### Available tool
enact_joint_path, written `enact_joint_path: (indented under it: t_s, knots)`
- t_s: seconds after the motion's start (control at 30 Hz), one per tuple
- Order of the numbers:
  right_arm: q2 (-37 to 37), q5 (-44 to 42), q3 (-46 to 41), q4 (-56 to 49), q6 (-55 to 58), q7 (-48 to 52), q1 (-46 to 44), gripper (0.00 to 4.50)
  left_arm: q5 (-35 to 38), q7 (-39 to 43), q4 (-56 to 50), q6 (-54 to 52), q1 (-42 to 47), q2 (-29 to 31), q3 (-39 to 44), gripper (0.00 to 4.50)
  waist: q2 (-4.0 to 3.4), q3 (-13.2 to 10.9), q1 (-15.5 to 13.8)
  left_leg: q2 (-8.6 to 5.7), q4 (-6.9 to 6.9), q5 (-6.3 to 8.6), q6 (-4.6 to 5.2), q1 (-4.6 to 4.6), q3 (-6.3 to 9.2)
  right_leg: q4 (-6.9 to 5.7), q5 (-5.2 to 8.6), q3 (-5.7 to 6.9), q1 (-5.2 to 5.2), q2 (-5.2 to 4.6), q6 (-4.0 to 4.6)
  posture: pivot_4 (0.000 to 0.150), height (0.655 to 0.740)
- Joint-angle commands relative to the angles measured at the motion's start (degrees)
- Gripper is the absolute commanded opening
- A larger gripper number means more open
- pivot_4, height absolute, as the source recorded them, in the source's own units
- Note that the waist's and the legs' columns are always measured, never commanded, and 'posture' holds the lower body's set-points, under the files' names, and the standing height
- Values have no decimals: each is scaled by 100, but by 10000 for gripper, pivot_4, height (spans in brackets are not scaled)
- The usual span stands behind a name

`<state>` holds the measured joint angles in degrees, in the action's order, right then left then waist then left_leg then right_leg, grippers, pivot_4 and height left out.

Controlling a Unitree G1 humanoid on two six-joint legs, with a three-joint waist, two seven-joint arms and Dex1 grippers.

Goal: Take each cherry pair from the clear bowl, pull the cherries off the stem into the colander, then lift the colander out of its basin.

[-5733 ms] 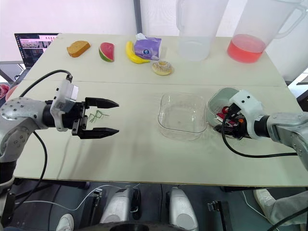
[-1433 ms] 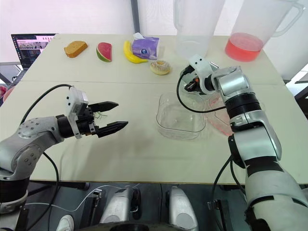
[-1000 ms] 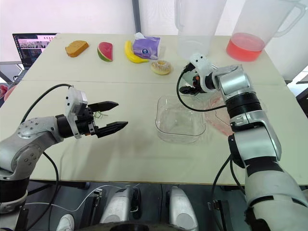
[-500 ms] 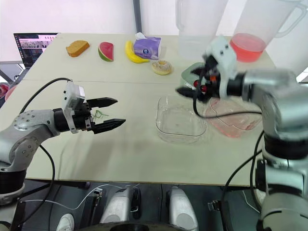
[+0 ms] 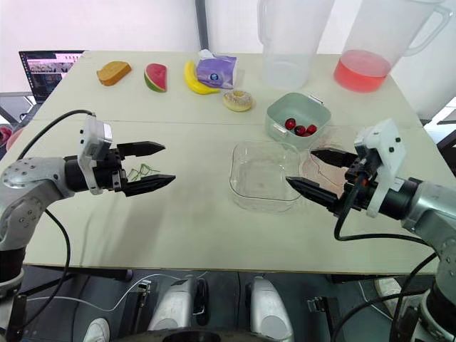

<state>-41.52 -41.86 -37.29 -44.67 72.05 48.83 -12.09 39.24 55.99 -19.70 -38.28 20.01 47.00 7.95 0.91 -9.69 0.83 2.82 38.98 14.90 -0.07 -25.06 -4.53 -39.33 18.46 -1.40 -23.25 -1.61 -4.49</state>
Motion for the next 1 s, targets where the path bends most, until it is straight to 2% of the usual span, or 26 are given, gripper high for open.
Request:
enact_joint_path:
  t_s: [0.03, 0.33, 0.67, 1.0]
  knots:
    - [-101, -184, -147, 9, -307, -197, 82, 44766, 49, -49, -155, 12, 41, 92, 198, 45000, 0, 0, -5, 0, 0, 0, 0, 0, 0, 0, 0, 0, 0, 0, 0, 1500, 7400]
    - [-403, -225, -154, 388, -716, -480, 581, 44766, -2, -59, -169, 33, -35, 189, 212, 45000, 3, 1, -17, -3, 0, 0, 0, 0, 1, 2, 0, 0, 5, 0, -1, 1500, 7400]
    - [-518, -215, -1395, 900, -1750, 79, 2105, 44766, -175, 496, 523, 358, -700, 838, 922, 45000, 3, 1, -12, 1, -4, 0, 0, 10, -1, 10, 1, -1, 13, 2, 0, 1500, 7400]
    - [-569, -184, -1185, 1013, -2207, -63, 2494, 44766, -132, 414, 311, 345, -969, 730, 975, 45000, 4, 0, -9, 1, -19, 3, 2, 66, -5, 24, 3, -3, 68, -7, 0, 1500, 7400]
